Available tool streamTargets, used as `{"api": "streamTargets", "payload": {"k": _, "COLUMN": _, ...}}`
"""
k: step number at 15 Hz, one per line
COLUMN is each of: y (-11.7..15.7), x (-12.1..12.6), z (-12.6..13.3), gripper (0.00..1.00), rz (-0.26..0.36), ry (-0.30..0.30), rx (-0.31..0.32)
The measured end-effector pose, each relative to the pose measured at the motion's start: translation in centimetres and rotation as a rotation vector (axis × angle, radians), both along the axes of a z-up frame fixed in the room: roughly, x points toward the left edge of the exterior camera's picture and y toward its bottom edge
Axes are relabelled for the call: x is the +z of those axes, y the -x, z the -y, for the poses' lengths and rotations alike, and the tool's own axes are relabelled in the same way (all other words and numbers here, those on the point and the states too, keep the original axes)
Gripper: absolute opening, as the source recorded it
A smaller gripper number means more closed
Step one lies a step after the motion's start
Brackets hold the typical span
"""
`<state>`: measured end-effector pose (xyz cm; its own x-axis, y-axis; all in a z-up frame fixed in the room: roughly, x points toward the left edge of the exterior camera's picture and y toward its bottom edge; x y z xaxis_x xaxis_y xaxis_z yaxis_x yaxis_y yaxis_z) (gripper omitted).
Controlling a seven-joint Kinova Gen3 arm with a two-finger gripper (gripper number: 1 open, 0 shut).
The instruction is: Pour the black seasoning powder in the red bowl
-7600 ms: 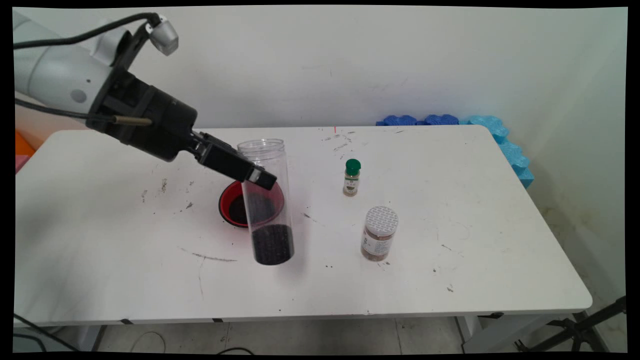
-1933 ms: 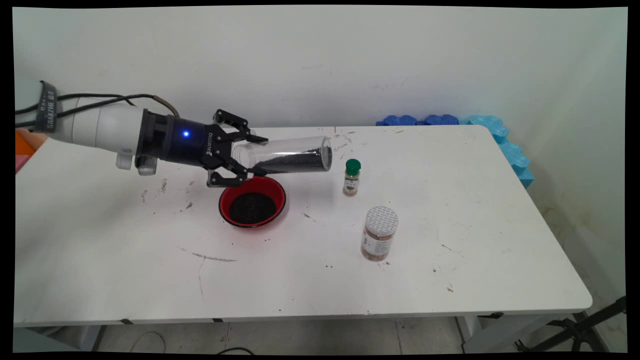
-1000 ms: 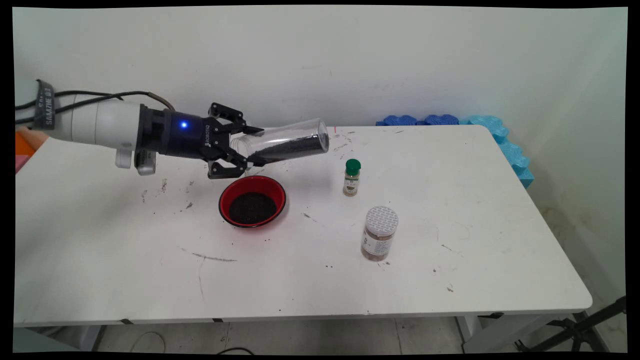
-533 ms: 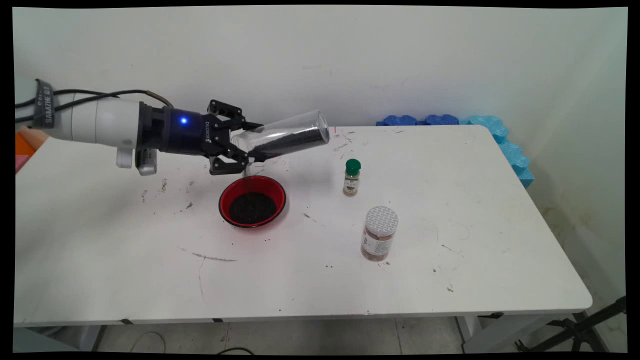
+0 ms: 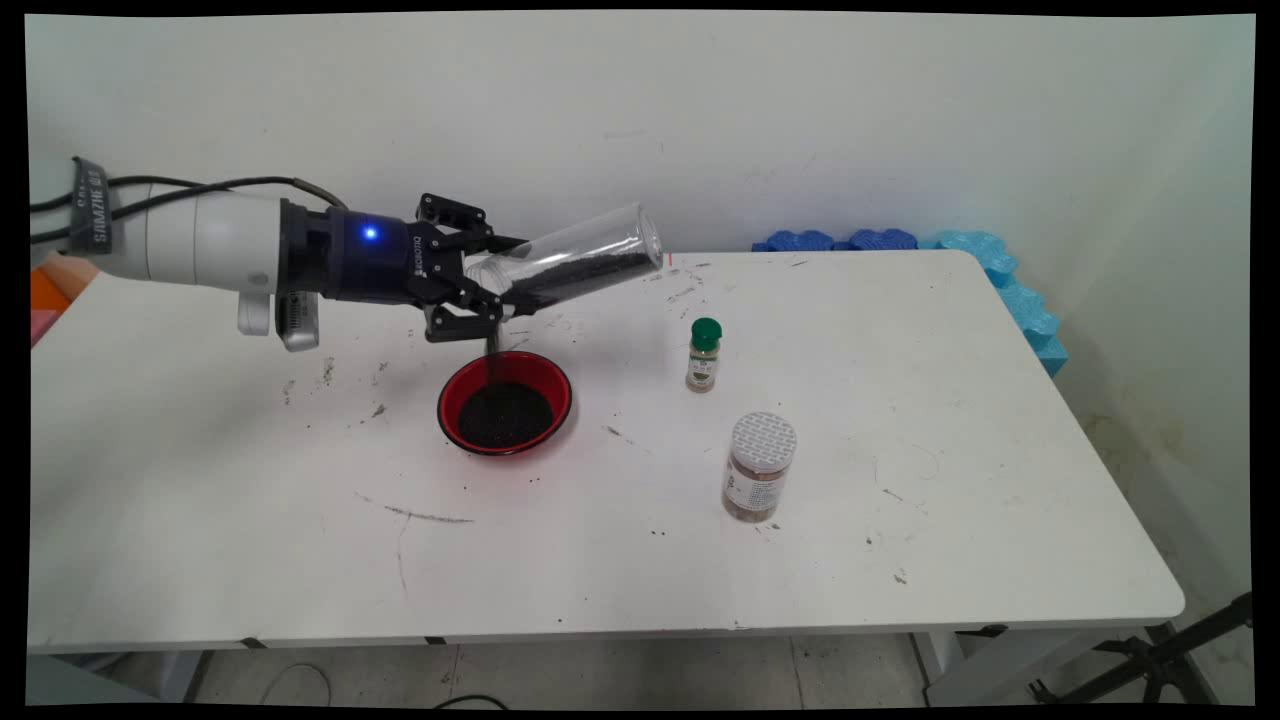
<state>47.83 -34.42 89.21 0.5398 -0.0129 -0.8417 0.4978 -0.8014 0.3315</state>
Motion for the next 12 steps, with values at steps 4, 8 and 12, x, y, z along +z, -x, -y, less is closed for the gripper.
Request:
{"api": "streamTargets", "payload": {"k": 4, "y": 0.10, "x": 0.08, "z": 0.05, "gripper": 0.00, "rz": -0.016, "ry": -0.001, "rx": 0.007}}
{"api": "streamTargets", "payload": {"k": 8, "y": 0.30, "x": 0.26, "z": 0.04, "gripper": 0.00, "rz": -0.037, "ry": 0.001, "rx": 0.012}}
{"api": "streamTargets", "payload": {"k": 12, "y": 0.49, "x": 0.47, "z": 0.04, "gripper": 0.00, "rz": -0.057, "ry": 0.007, "rx": 0.016}}
